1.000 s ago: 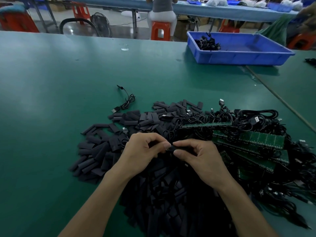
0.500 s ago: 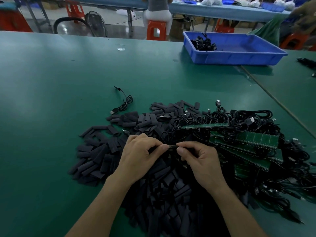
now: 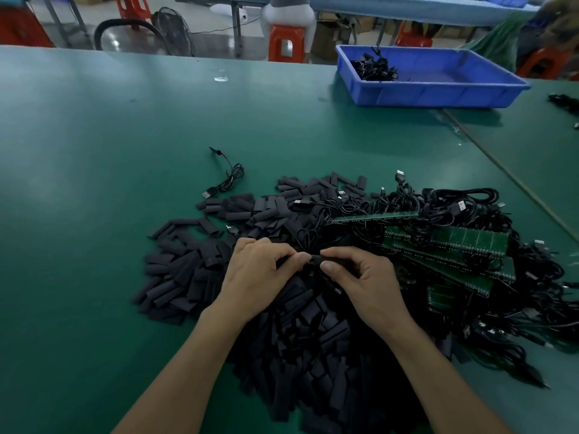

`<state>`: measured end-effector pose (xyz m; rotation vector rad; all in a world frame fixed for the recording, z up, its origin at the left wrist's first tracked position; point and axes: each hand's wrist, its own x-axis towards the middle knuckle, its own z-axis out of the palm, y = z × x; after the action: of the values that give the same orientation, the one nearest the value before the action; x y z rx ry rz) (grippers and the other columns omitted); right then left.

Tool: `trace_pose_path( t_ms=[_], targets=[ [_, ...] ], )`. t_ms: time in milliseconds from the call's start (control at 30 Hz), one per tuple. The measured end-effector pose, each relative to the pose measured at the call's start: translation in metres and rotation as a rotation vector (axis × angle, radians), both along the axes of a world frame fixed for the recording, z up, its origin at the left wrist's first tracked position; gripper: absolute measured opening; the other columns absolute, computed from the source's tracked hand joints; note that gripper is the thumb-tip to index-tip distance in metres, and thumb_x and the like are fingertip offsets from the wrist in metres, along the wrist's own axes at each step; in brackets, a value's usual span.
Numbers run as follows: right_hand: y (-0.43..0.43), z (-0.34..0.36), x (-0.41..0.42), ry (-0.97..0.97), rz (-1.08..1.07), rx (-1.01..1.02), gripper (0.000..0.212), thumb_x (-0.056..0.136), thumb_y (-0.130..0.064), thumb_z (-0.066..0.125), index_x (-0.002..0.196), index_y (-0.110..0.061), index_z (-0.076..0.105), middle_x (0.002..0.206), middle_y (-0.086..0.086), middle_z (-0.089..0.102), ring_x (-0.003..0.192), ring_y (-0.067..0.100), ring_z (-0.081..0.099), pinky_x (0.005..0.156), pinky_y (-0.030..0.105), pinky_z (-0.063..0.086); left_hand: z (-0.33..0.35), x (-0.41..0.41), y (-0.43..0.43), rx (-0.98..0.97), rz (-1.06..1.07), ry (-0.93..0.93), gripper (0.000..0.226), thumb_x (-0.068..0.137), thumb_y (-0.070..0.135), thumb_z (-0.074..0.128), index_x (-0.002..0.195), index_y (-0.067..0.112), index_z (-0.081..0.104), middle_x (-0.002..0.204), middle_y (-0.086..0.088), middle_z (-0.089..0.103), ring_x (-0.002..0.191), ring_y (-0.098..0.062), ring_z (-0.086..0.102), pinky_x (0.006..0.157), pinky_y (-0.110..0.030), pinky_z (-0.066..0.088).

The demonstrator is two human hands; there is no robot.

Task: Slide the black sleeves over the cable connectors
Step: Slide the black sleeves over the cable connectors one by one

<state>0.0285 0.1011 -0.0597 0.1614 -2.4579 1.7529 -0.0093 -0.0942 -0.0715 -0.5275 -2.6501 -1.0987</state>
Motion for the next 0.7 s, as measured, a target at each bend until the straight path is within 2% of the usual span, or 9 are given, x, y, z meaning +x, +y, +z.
trace_pose_path(
  t_ms=[100, 267, 333, 400, 500, 700],
  targets=[
    [-0.0017, 0.0004, 0.0003, -0.008, 0.001, -0.001, 0.018, 0.087, -0.026, 0.075, 0.101, -0.037, 0.072, 0.097, -0.021, 0.073, 0.091, 0.0, 0.07, 0.076, 0.014, 0.053, -0.0003, 0.0, -0.0018, 0.044, -0.006, 0.002, 0.032, 0.092, 0.061, 0.052, 0.078, 0.038, 0.071, 0.062, 0.023, 0.061, 0.071, -0.001, 0.058, 0.091, -0.031, 0.036],
    [-0.0047, 0.0041, -0.0001, 0.028, -0.028, 0.002, 0.013, 0.083, -0.041, 0.069, 0.095, -0.041, 0.071, 0.09, -0.022, 0.073, 0.083, 0.002, 0.07, 0.073, 0.015, 0.053, 0.0026, 0.0009, -0.0036, 0.021, -0.033, -0.038, 0.018, 0.094, 0.059, 0.05, 0.081, 0.05, 0.06, 0.068, 0.024, 0.063, 0.084, -0.003, 0.057, 0.093, -0.015, 0.023],
    [-0.0046, 0.0034, -0.0002, 0.046, -0.04, -0.003, 0.013, 0.083, -0.043, 0.068, 0.094, -0.038, 0.072, 0.085, -0.02, 0.073, 0.075, 0.004, 0.07, 0.068, 0.015, 0.051, 0.0029, 0.0012, -0.0041, 0.002, -0.053, -0.052, 0.014, 0.096, 0.053, 0.054, 0.083, 0.053, 0.056, 0.07, 0.025, 0.063, 0.084, -0.003, 0.057, 0.095, -0.016, 0.023],
    [-0.0041, 0.0019, -0.001, 0.05, -0.05, -0.011, 0.014, 0.084, -0.043, 0.067, 0.094, -0.035, 0.073, 0.083, -0.018, 0.073, 0.071, 0.006, 0.07, 0.066, 0.016, 0.052, 0.0029, 0.0017, -0.0043, 0.002, -0.073, -0.06, 0.012, 0.095, 0.057, 0.051, 0.085, 0.053, 0.056, 0.07, 0.026, 0.063, 0.083, -0.002, 0.056, 0.097, -0.018, 0.024],
    [-0.0035, 0.0006, -0.0022, 0.055, -0.054, -0.031, 0.015, 0.084, -0.041, 0.066, 0.094, -0.033, 0.073, 0.084, -0.015, 0.074, 0.071, 0.007, 0.07, 0.066, 0.017, 0.054, 0.0025, 0.0025, -0.0038, 0.015, -0.085, -0.051, 0.019, 0.092, 0.058, 0.042, 0.089, 0.049, 0.059, 0.069, 0.024, 0.06, 0.083, 0.0, 0.055, 0.098, -0.021, 0.025],
    [-0.0018, 0.0022, -0.0015, 0.022, -0.017, -0.046, 0.015, 0.082, -0.035, 0.072, 0.097, -0.036, 0.073, 0.09, -0.016, 0.075, 0.079, 0.005, 0.071, 0.071, 0.018, 0.055, 0.0032, 0.0034, -0.0053, 0.047, -0.07, -0.073, 0.022, 0.092, 0.053, 0.05, 0.089, 0.042, 0.069, 0.069, 0.014, 0.062, 0.078, -0.005, 0.056, 0.099, -0.025, 0.028]
  ],
)
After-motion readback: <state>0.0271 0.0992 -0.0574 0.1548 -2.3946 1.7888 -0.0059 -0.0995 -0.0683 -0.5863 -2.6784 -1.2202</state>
